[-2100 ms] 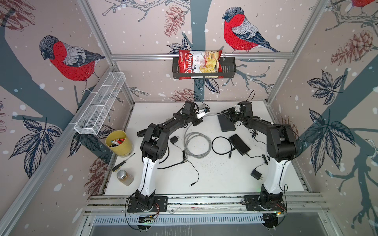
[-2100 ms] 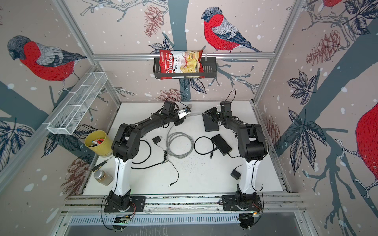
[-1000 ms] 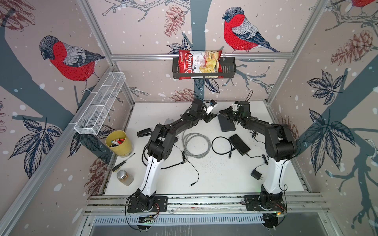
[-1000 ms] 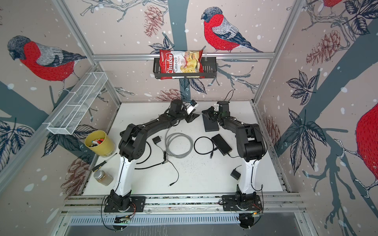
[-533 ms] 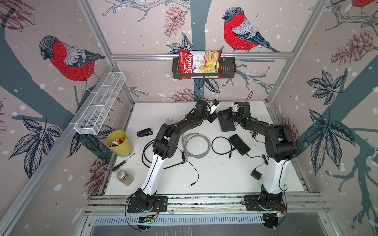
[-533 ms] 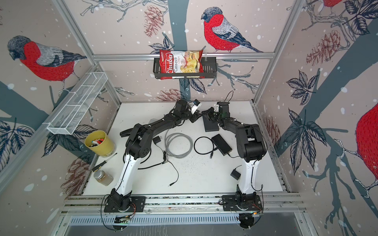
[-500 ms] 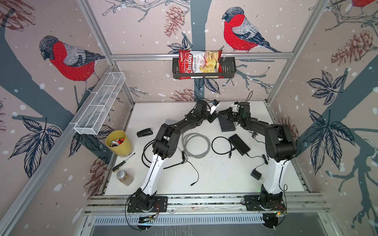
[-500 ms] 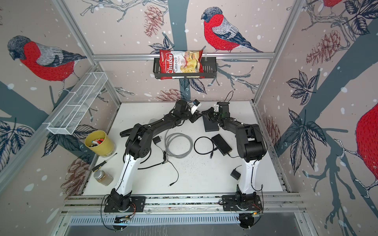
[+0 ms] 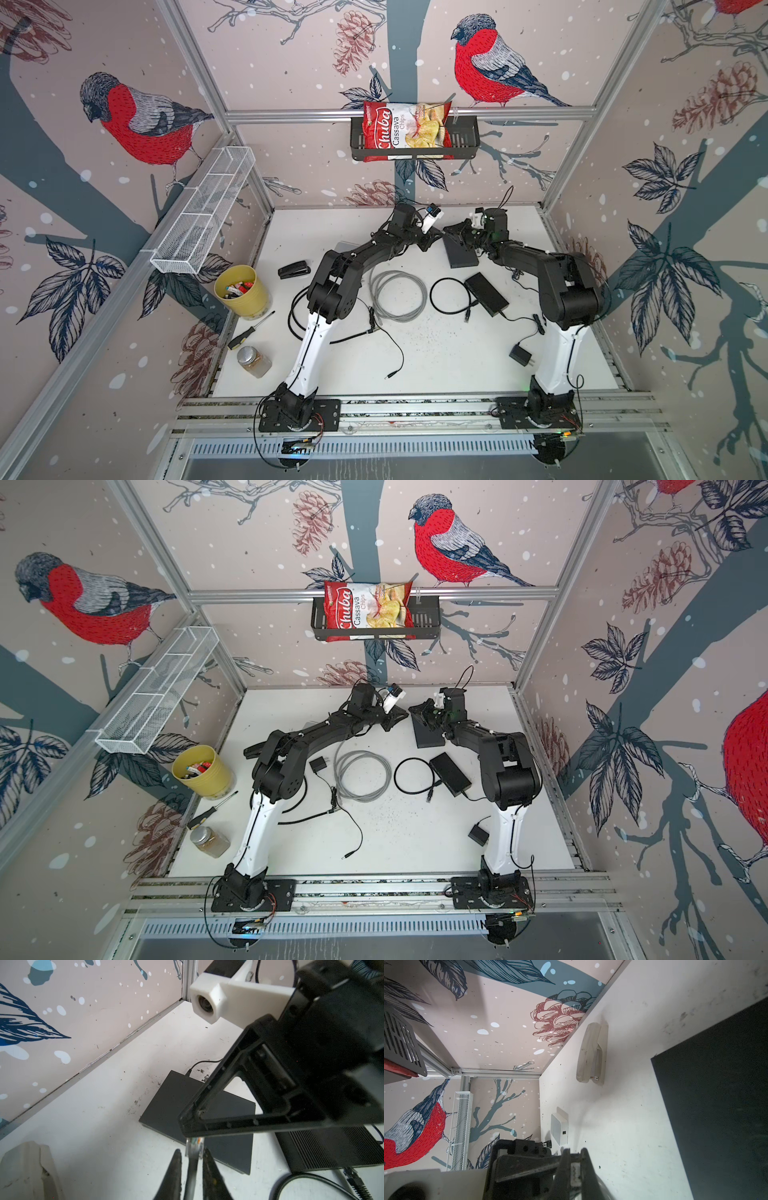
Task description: Insert the plug into the switch port
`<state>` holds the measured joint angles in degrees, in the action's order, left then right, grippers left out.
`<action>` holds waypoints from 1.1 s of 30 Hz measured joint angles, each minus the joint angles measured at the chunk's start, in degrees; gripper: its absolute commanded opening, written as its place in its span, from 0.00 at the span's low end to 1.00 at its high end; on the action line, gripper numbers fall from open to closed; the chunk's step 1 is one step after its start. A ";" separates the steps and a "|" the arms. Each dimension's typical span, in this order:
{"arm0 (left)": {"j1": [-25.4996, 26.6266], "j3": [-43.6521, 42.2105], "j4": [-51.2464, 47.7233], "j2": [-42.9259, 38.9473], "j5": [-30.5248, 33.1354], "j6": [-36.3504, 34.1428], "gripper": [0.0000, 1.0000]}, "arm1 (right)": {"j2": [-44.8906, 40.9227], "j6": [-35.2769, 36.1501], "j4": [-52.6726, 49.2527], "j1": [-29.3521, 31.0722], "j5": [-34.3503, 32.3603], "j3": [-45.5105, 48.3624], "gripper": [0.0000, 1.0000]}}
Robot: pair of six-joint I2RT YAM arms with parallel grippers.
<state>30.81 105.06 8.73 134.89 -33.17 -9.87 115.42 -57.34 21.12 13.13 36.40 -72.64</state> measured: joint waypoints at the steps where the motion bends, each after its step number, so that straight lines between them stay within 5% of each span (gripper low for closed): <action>1: 0.00 0.02 0.00 0.00 -0.11 0.00 0.14 | 0.00 0.00 0.17 -0.02 0.02 0.02 0.04; 8: -0.13 0.81 -0.33 0.17 -1.16 0.63 0.05 | 0.00 -0.02 1.55 -0.02 0.13 0.28 0.08; 16: -0.11 0.87 -0.39 0.24 -1.27 -1.31 0.03 | -0.76 0.11 0.63 -1.31 0.74 1.79 0.33; 33: 1.60 -5.16 -1.64 -3.41 4.57 -14.49 0.05 | -4.13 9.62 -6.88 -2.93 -0.33 2.40 0.37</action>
<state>32.40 99.90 7.09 131.48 -28.60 -24.36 111.28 -47.72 14.24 10.20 36.07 -70.24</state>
